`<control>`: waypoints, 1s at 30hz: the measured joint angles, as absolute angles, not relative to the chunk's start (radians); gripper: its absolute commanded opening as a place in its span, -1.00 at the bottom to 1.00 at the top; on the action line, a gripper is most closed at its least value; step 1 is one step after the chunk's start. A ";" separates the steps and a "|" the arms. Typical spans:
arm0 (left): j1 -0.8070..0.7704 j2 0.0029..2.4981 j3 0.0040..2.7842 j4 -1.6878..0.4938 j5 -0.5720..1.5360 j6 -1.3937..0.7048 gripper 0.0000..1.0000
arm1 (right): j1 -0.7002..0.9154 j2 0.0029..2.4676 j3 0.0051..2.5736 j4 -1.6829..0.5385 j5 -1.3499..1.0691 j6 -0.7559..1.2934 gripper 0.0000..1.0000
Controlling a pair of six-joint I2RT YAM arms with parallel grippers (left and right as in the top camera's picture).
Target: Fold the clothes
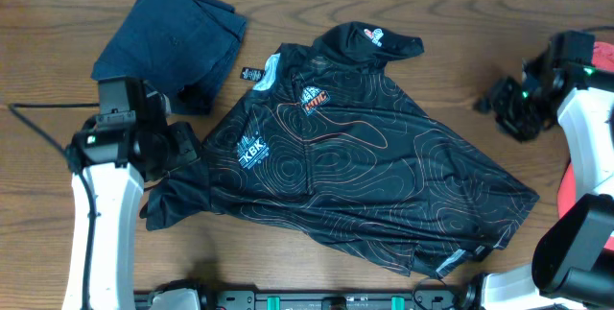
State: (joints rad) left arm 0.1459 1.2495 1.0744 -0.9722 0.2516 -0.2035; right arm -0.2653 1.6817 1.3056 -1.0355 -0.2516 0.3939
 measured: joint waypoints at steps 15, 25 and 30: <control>0.146 1.219 1.074 -0.964 0.271 -0.202 0.18 | -0.268 1.688 0.888 -0.744 -0.121 0.468 -0.67; 0.146 1.219 1.074 -0.967 0.279 -0.202 0.18 | -0.273 1.664 0.777 -0.290 -0.044 0.661 -0.95; 0.146 1.219 1.074 -0.962 0.284 -0.202 0.18 | -0.273 1.739 0.755 0.033 -0.036 0.725 -0.95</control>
